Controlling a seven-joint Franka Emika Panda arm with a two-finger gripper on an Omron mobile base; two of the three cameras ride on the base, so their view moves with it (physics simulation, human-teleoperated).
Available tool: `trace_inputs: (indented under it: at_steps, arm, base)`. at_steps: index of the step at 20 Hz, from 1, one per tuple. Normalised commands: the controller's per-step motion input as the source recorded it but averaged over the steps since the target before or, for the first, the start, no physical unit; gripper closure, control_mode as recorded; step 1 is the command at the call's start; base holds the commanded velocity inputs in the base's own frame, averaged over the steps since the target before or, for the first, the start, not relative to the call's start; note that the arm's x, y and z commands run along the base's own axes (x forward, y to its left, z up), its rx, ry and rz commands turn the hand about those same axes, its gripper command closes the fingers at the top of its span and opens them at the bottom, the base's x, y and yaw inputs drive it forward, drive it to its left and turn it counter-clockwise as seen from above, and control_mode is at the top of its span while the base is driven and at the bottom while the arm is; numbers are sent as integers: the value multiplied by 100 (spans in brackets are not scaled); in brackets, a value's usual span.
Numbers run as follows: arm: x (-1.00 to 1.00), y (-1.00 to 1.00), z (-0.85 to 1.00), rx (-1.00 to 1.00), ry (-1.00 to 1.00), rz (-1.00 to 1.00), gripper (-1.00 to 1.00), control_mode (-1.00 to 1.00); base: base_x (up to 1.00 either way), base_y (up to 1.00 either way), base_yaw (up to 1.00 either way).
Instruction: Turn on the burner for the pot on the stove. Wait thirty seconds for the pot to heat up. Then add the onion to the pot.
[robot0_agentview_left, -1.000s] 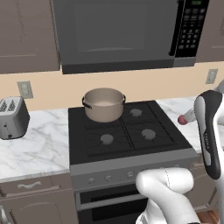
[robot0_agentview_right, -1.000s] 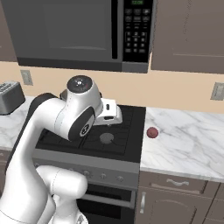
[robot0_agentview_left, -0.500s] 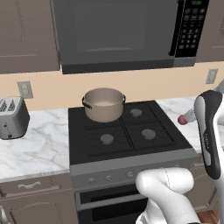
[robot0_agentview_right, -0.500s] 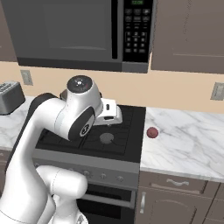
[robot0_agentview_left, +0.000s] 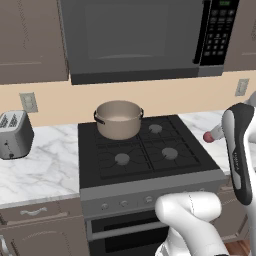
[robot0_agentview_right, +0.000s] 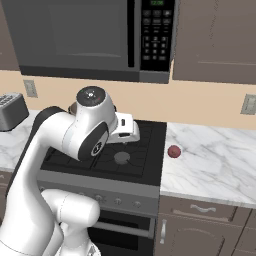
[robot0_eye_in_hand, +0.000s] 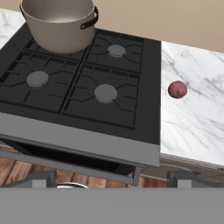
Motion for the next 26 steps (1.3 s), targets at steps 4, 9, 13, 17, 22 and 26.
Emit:
trace_inputs:
  at_steps: [4, 9, 13, 17, 22, 26]
  arm:
    - [0, 0, 0, 0, 0, 0, -100, -100]
    - [0, 0, 0, 0, 0, 0, -100, -100]
    - [0, 0, 0, 0, 0, 0, -100, -100]
    - [0, 0, 0, 0, 0, 0, -100, -100]
    - [0, 0, 0, 0, 0, 0, -100, -100]
    - [0, 0, 0, 0, 0, 0, -100, -100]
  base:
    - [0, 0, 0]
    - [0, 0, 0]
    - [0, 0, 0]
    - [0, 0, 0]
    - [0, 0, 0]
    - [0, 0, 0]
